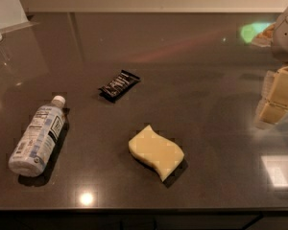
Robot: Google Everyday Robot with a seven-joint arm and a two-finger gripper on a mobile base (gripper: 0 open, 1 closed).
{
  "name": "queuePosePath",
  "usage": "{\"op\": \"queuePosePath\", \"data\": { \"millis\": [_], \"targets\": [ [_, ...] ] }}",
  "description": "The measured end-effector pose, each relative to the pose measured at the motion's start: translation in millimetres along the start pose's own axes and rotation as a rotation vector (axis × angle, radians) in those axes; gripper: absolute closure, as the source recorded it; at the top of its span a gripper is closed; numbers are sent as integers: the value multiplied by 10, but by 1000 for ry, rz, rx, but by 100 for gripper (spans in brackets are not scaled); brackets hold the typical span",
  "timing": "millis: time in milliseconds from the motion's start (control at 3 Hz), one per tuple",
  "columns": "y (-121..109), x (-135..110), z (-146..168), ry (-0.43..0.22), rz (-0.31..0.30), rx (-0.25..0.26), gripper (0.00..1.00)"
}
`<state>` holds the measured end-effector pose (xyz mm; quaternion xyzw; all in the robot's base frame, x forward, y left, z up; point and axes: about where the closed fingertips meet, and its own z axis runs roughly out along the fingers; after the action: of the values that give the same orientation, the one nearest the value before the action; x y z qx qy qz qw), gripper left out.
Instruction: Move sponge near rxbar chocolate
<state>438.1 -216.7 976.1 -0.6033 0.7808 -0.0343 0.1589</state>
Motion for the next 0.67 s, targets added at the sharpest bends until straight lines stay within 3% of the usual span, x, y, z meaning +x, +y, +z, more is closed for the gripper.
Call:
{"op": "queuePosePath", "data": {
  "millis": [333, 667],
  "targets": [
    [-2, -3, -4, 0, 0, 2, 0],
    [63, -85, 25, -62, -1, -33, 0]
  ]
}}
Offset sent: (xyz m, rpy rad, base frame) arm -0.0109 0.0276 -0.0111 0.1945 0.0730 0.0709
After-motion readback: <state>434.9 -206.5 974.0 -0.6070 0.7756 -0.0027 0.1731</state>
